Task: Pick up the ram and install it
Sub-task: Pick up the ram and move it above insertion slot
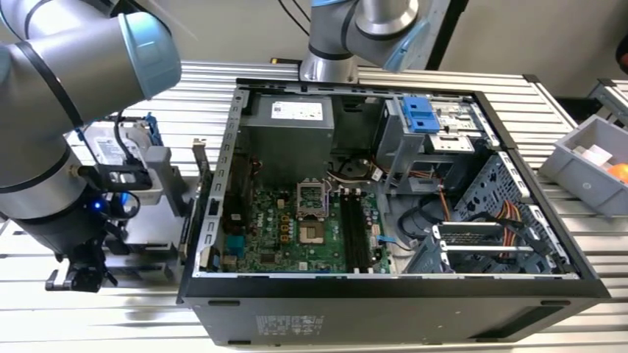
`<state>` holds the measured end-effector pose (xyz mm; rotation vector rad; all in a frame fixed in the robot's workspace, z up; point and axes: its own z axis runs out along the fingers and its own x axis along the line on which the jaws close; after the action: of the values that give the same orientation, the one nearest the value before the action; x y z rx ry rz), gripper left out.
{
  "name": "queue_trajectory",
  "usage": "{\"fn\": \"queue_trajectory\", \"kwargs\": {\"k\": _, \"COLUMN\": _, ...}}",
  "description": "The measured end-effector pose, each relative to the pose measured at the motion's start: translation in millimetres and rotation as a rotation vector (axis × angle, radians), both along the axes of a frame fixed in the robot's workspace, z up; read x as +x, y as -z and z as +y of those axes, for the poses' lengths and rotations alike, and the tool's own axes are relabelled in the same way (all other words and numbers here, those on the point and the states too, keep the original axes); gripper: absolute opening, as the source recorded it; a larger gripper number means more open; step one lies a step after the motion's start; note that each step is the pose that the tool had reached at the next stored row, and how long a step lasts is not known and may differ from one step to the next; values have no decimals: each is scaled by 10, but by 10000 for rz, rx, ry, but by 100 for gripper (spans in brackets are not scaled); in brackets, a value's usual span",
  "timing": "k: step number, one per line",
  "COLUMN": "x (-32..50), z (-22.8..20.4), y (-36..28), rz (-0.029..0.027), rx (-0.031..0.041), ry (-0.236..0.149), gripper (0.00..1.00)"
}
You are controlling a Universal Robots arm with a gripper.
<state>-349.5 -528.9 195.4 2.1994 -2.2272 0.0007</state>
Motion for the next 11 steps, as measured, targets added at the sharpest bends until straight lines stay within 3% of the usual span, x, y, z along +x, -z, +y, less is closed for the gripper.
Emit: {"fn": "queue_trajectory", "kwargs": {"k": 11, "x": 0, "z": 0, "y": 22, "rz": -1, "rx": -20, "ry": 1, "gripper": 100}}
